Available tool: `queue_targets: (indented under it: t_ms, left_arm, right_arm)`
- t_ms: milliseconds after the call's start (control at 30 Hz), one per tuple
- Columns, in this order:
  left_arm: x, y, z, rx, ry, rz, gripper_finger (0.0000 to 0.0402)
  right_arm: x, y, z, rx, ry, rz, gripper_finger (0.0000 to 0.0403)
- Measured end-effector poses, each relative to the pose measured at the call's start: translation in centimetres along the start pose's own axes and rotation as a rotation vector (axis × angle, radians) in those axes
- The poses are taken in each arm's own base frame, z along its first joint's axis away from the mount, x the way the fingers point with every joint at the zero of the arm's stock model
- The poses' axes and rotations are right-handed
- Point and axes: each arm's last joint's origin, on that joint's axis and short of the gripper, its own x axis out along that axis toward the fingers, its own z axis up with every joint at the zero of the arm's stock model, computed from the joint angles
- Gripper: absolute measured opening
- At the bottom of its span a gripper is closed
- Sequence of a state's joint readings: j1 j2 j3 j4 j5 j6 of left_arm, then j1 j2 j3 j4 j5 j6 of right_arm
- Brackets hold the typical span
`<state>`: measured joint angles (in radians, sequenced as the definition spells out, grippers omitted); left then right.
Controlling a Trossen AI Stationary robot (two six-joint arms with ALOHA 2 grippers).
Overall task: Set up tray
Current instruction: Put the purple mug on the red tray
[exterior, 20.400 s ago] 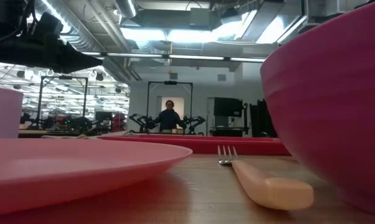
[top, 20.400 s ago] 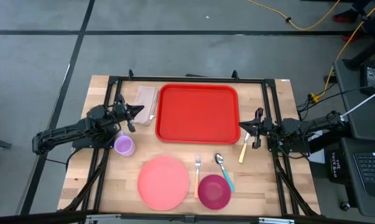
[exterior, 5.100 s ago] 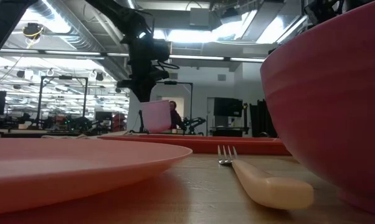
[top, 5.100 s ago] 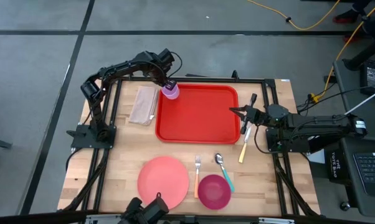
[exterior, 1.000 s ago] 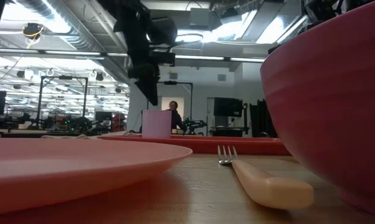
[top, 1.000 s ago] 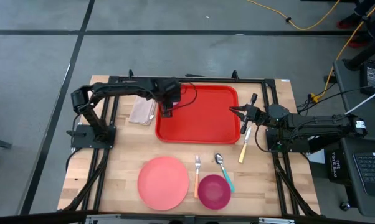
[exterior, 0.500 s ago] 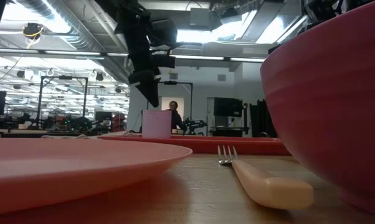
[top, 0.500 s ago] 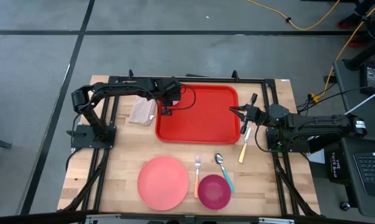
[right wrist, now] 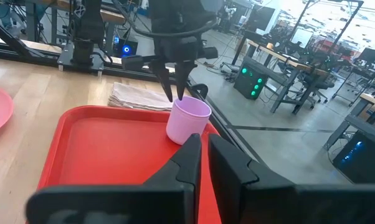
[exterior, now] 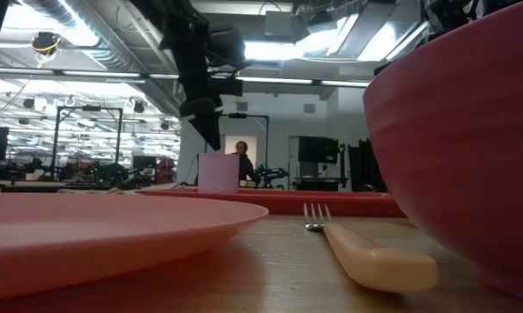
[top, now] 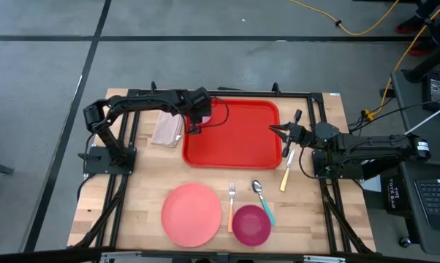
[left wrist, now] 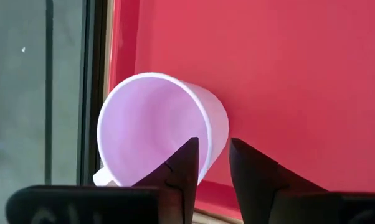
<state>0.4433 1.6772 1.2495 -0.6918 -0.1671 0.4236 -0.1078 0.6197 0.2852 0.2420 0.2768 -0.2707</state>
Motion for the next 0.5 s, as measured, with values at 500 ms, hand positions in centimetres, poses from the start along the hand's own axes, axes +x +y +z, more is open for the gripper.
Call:
queue_targets:
  t_ms: [500]
  left_arm:
    - [2.0,0.1,0.4,-0.015,-0.006,-0.002,0.0069]
  right_arm:
    - [0.0,0.0,0.0,0.000,0.000,0.000,0.0036]
